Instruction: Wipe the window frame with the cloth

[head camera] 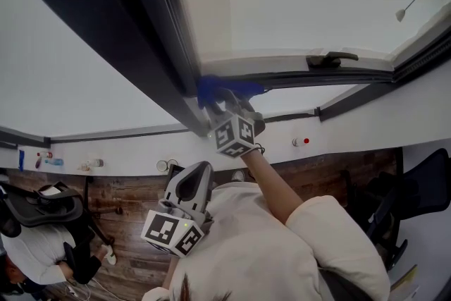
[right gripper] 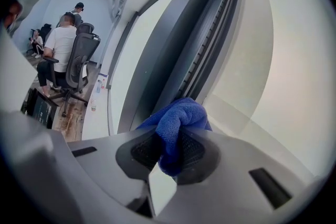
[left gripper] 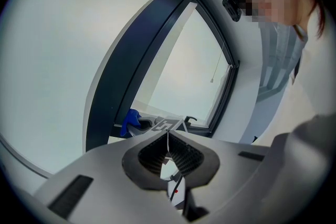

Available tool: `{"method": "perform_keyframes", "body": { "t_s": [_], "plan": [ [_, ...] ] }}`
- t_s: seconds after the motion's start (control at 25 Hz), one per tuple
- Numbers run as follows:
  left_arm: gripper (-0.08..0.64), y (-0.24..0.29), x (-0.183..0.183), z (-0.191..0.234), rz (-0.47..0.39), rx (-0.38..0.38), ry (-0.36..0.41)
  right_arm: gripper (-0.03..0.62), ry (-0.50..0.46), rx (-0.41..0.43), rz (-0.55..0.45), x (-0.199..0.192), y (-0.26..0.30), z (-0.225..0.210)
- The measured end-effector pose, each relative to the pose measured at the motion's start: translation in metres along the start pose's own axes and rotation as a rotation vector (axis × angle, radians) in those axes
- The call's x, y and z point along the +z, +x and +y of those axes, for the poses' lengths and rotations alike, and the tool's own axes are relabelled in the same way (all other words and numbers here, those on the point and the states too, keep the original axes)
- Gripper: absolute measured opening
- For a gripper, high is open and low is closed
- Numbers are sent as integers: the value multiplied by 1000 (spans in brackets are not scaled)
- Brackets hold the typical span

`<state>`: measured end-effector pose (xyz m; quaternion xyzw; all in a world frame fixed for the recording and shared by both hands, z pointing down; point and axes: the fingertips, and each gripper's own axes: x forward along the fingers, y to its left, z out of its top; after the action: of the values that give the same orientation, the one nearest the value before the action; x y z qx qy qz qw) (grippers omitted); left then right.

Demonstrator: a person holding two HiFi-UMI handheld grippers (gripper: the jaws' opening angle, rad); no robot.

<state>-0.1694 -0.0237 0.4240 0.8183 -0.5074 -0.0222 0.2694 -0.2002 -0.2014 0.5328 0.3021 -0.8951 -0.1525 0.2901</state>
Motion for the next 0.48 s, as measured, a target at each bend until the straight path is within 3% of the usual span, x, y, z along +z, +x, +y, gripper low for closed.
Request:
{"method": "perform_keyframes", "body": {
  "t_s": [0.24,0.48],
  "plan": [
    [11,2,-1,-5,0,-2,4,55,-52,6,11,-5,-3,-1],
    [11,1,-4,-7,-3,3,0,55,-36,0,12,-11,-9,-9]
  ]
}}
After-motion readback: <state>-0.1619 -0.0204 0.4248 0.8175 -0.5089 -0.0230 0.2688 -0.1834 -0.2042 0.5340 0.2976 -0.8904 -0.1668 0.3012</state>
